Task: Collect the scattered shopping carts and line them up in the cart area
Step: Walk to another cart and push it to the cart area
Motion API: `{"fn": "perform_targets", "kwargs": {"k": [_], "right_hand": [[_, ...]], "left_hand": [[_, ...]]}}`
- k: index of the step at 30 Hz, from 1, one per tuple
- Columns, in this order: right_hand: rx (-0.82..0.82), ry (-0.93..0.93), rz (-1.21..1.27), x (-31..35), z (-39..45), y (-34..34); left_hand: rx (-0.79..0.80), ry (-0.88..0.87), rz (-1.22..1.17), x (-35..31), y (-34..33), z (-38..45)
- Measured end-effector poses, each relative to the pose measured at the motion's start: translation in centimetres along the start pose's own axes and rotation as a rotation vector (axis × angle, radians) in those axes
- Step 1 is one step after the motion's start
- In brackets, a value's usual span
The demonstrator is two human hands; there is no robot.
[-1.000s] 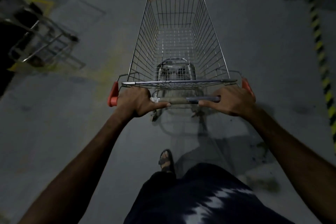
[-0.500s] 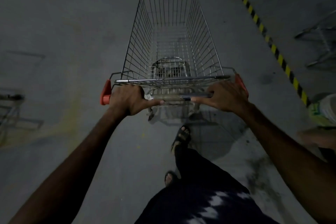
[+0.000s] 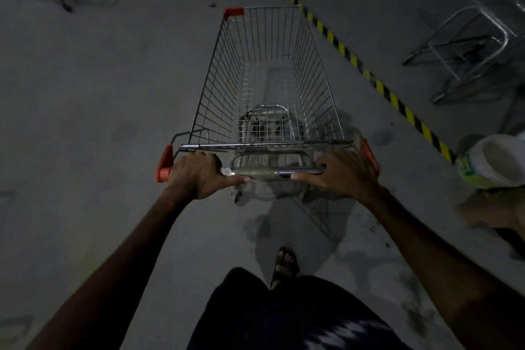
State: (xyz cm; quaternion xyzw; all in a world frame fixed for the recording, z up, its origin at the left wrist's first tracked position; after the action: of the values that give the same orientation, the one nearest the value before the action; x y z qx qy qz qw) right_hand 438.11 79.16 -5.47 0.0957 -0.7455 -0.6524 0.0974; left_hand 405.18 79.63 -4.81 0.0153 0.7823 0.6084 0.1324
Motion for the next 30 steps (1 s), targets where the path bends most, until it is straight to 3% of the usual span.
{"fn": "perform_targets", "kwargs": {"k": [12, 16, 20, 30], "right_hand": [[-0.061, -0.186, 0.048, -7.7, 14.7, 2.5], [0.042, -0.341, 0.124, -11.2, 21.2, 1.9], [0.099, -0.439, -0.038, -13.5, 26.6, 4.7], [0.091, -0.526, -0.070, -21.2, 40.3, 7.4]], "left_hand": [[0.013, -0.210, 0.037, 0.1, 5.5, 23.3], [0.018, -0.269, 0.050, 0.0, 7.7, 32.0], [0.079, -0.321, 0.063, -0.6, 9.9, 40.2], [0.107, -0.413, 0.083, -2.1, 14.2, 59.5]]}}
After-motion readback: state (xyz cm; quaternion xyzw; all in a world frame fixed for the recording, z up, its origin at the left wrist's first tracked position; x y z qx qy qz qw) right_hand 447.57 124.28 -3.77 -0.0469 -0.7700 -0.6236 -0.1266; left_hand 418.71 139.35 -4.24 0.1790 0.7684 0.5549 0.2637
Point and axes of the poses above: each hand's wrist, its own z-axis towards the middle knuckle, its own y-axis out of the back of the hand, x = y × z, the point moved 3 cm from there along z, towards the middle knuckle, and after that the axes turned 15 degrees about -z, right-handed, at the moved point
